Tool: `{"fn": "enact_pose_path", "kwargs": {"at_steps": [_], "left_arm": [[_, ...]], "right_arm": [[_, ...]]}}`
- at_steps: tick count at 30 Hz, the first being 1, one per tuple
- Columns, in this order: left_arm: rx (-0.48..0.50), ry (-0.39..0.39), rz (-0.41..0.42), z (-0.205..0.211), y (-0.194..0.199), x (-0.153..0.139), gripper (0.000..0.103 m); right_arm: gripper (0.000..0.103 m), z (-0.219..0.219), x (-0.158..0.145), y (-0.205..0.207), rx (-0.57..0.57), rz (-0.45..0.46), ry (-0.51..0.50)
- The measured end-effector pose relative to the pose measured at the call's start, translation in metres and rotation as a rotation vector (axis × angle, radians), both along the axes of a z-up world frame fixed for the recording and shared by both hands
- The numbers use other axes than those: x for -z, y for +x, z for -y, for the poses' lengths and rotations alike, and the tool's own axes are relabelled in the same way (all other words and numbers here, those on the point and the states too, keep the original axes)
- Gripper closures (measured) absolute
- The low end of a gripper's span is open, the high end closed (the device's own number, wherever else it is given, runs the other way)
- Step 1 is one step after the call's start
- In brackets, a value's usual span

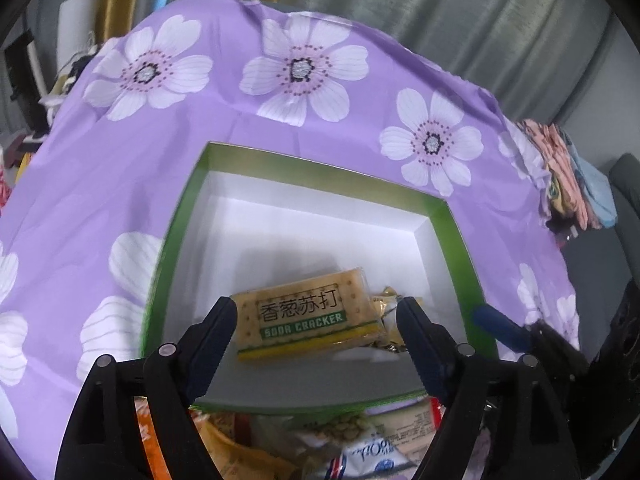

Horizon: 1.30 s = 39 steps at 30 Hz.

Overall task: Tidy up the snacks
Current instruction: 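Lower the soda cracker pack into the green box and release it, then move the right gripper back toward the white snack packets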

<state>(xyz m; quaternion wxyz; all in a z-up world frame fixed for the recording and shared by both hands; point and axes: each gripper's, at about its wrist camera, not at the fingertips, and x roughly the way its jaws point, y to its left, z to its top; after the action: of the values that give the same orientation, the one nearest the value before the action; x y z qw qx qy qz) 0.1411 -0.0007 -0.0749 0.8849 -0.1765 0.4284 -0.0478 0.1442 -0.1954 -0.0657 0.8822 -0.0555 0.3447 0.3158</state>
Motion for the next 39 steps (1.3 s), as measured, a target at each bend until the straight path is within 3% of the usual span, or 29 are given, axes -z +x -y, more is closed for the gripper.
{"fn": "enact_pose_path", "kwargs": {"at_steps": [13, 27, 32, 39], "left_arm": [[-0.004, -0.014, 0.013, -0.009, -0.062, -0.016, 0.016], [-0.007, -0.019, -0.008, -0.01, -0.128, -0.001, 0.016], [-0.002, -0.091, -0.043, -0.013, -0.145, 0.009, 0.016], [0.03, -0.124, -0.054, -0.009, -0.158, 0.02, 0.016]], "right_arm": [[0.032, 0.025, -0.005, -0.051, 0.012, -0.047, 0.068], [0.031, 0.028, -0.002, -0.103, -0.046, -0.075, 0.05], [0.031, 0.026, 0.002, -0.116, -0.069, -0.088, 0.034], [0.029, 0.009, 0.011, -0.132, -0.123, -0.1, 0.006]]}}
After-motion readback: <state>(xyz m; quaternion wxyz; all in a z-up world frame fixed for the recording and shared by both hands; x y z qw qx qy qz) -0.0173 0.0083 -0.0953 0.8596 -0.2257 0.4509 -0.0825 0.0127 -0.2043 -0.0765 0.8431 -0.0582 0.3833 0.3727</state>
